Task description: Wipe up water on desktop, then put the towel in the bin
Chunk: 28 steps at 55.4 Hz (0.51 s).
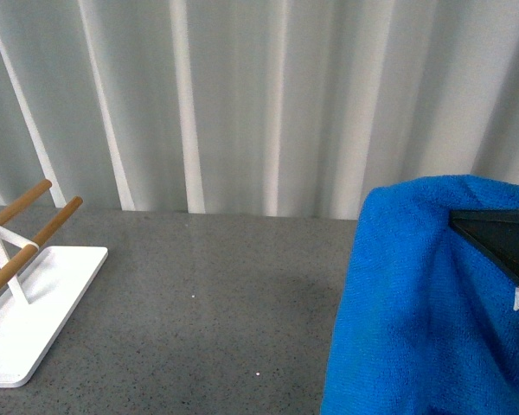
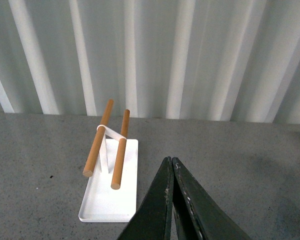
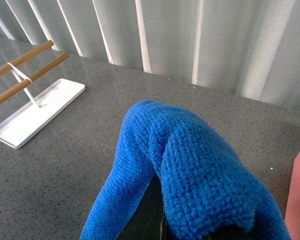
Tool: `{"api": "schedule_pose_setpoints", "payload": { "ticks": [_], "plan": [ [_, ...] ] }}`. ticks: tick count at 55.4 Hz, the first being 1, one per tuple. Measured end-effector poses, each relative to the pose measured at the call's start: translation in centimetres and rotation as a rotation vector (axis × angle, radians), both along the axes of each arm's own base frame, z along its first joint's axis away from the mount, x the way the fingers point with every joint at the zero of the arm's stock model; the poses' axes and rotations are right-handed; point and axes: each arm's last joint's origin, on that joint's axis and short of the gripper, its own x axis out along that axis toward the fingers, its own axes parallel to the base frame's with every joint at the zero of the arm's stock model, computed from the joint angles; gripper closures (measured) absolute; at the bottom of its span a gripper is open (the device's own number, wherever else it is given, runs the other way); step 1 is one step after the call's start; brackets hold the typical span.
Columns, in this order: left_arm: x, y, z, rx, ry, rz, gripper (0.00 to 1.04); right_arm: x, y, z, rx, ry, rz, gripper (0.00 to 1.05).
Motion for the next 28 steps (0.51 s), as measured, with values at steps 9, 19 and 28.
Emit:
{"api": "schedule_pose_setpoints", "payload": {
  "ticks": [9, 19, 28],
  "plan": [
    [0.0, 0.0, 0.0, 0.000, -0.001, 0.001, 1.01, 1.0, 0.4, -0.4, -0.006, 0.029, -0.026, 1.01],
    [0.0, 0.0, 0.0, -0.001, -0.001, 0.001, 0.66, 4.7, 2.4, -1.7, -0.052, 0.189, -0.099, 1.01],
    [0.0, 0.0, 0.0, -0.001, -0.001, 0.001, 0.39, 7.5, 4.9, -3.5, -0.100, 0.316, -0.121, 1.01]
  ]
}}
